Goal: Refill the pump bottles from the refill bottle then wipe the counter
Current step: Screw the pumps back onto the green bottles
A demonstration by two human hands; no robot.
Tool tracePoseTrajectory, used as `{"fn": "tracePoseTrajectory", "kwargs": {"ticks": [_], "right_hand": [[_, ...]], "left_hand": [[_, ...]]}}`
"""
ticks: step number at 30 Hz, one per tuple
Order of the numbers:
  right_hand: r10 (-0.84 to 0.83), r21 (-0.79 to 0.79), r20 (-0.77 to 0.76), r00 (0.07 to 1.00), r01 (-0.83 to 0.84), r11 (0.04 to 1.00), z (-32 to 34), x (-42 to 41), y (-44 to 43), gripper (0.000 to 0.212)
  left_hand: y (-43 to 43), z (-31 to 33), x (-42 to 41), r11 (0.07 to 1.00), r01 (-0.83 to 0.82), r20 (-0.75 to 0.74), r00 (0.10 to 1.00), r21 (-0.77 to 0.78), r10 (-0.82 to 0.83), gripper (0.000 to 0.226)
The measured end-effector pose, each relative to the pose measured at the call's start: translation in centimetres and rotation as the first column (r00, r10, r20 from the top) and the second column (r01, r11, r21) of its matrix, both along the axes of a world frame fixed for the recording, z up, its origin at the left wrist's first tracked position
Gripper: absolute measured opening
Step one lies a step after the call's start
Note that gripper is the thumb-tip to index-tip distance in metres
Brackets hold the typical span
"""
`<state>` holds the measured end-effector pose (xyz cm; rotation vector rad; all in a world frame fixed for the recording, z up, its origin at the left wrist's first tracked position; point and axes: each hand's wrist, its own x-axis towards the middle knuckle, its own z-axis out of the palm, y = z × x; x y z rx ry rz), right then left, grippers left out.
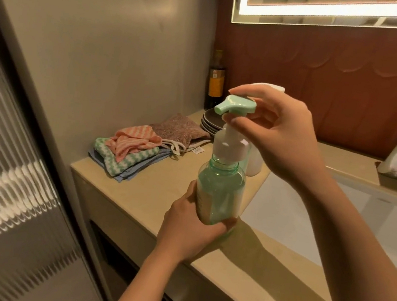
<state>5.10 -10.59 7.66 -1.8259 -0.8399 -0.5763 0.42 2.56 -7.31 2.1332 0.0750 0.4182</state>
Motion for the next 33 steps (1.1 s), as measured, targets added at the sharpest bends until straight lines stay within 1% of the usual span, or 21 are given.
{"fn": "tracePoseTrajectory", "kwargs": {"ticks": [5, 11, 14, 17, 19, 20, 23, 24, 26, 28, 29, 31, 33], "right_hand": [[0.004, 0.038, -0.006, 1.0, -0.004, 0.999, -0.5, 0.5, 0.4, 0.032], [0.021, 0.032, -0.014, 1.0, -0.02, 0.999, -0.5, 0.4, 0.6, 0.032], [0.033, -0.034, -0.029, 0.999, -0.034, 0.999, -0.8, 0.3, 0.7, 0.034], [0.034, -0.123, -0.06, 0.998, -0.041, 0.992, -1.2, 0.6, 0.7, 0.033], [0.057, -0.169, -0.11, 0.992, -0.075, 0.983, -1.1, 0.8, 0.3, 0.035], [0.088, -0.197, -0.157, 0.984, -0.118, 0.973, -0.9, 0.9, 0.0, 0.04], [0.215, -0.283, -0.371, 0.903, -0.331, 0.9, -0.7, 1.4, -1.3, 0.062], [0.242, -0.308, -0.421, 0.874, -0.389, 0.868, -0.8, 1.4, -1.6, 0.065], [0.28, -0.313, -0.47, 0.837, -0.454, 0.834, -1.1, 1.3, -1.7, 0.06], [0.282, -0.294, -0.478, 0.832, -0.454, 0.841, -1.2, 1.2, -1.5, 0.05], [0.26, -0.303, -0.462, 0.848, -0.427, 0.852, -1.2, 1.2, -1.3, 0.047], [0.197, -0.335, -0.403, 0.893, -0.345, 0.877, -1.2, 1.1, -1.1, 0.045], [0.148, -0.343, -0.355, 0.923, -0.276, 0.898, -1.4, 1.1, -0.6, 0.048]], "left_hand": [[0.0, 0.0, 0.0, 1.0, -0.015, 0.0, 1.0, 0.019, 0.015, 0.073], [0.0, -0.1, 0.1, 0.999, -0.028, -0.013, 0.999, 0.041, 0.029, 0.075], [0.0, -0.1, 0.1, 0.998, -0.042, -0.046, 0.998, 0.044, 0.044, 0.079], [0.0, 0.0, -0.1, 0.998, -0.048, -0.055, 0.997, 0.035, 0.049, 0.076], [0.0, 0.0, -0.2, 0.999, -0.039, -0.051, 0.998, 0.038, 0.041, 0.072], [0.0, 0.1, -0.2, 0.999, -0.033, -0.054, 0.998, 0.036, 0.035, 0.069], [0.0, 0.2, -0.3, 0.999, -0.021, -0.061, 0.998, 0.046, 0.024, 0.06], [0.0, 0.2, -0.2, 0.999, -0.023, -0.061, 0.998, 0.049, 0.026, 0.059], [0.1, 0.2, -0.1, 0.999, -0.022, -0.066, 0.998, 0.041, 0.025, 0.058], [0.0, 0.1, -0.2, 0.999, -0.021, -0.072, 0.997, 0.032, 0.023, 0.06], [0.0, 0.1, -0.2, 0.999, -0.024, -0.074, 0.997, 0.028, 0.026, 0.062], [0.0, 0.2, -0.3, 0.999, -0.028, -0.072, 0.997, 0.038, 0.031, 0.062], [-0.1, 0.3, -0.3, 0.999, -0.032, -0.064, 0.997, 0.034, 0.034, 0.066]]}}
